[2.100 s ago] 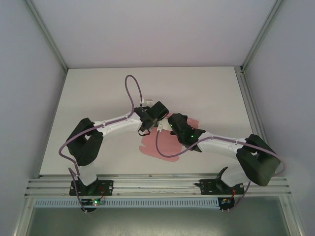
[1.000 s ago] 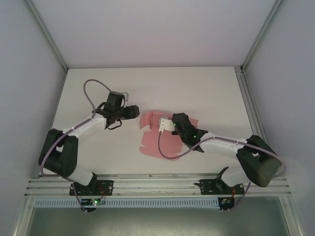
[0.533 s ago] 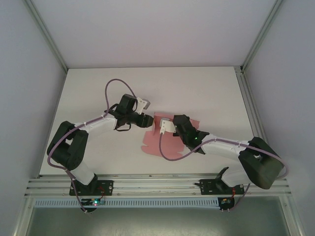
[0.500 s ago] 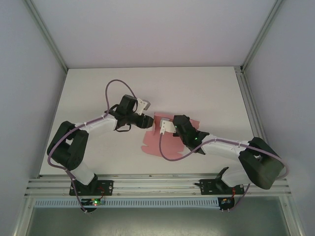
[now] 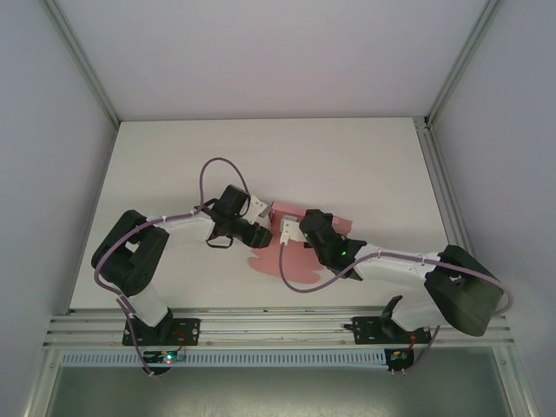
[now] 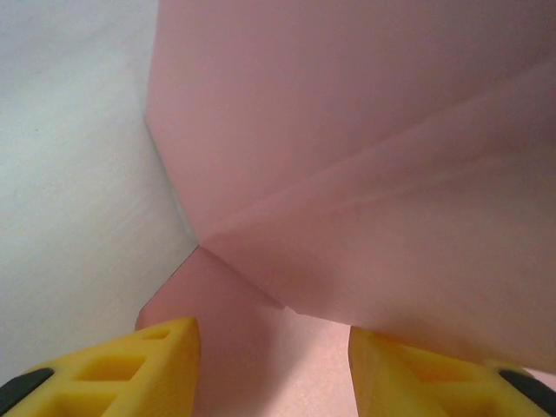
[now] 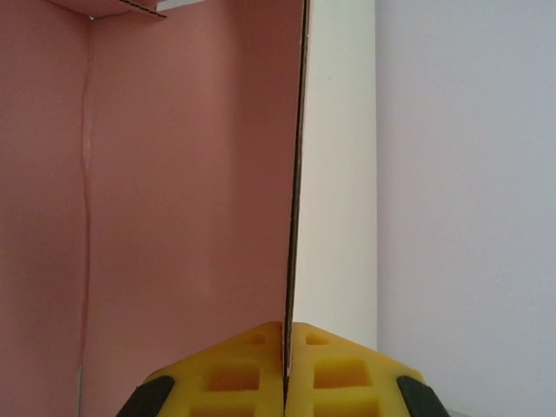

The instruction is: Assemble paper box

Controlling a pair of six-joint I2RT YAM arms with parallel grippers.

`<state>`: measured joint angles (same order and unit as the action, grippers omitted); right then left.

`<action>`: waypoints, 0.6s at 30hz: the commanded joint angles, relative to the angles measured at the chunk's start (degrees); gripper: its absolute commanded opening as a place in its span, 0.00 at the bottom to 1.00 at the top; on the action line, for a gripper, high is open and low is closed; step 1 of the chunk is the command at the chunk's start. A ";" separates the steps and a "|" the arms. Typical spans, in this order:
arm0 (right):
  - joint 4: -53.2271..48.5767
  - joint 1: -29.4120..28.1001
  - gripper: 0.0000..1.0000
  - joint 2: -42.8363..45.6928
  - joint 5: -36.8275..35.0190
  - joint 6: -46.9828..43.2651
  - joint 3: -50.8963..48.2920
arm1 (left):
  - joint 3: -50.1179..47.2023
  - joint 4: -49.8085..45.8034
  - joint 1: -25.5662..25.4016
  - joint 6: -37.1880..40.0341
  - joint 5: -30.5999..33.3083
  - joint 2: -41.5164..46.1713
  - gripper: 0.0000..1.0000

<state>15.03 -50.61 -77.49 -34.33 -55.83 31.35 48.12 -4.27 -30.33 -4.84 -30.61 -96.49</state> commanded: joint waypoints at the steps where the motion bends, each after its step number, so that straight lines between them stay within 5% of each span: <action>1: -8.41 -3.11 0.00 -0.59 -3.10 2.13 -1.81 | 0.37 0.83 -0.68 2.76 2.01 2.46 0.48; 12: -11.40 -4.07 0.00 -0.50 -5.14 3.30 -1.75 | 2.52 -0.63 -0.10 7.47 2.74 6.09 0.46; 18: -9.35 -3.41 0.00 1.34 -3.20 2.68 -2.37 | -4.97 1.15 0.31 2.73 11.30 15.89 0.65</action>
<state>9.52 -53.84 -76.49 -41.28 -52.18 30.68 44.42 -7.27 -30.37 0.47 -24.97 -84.99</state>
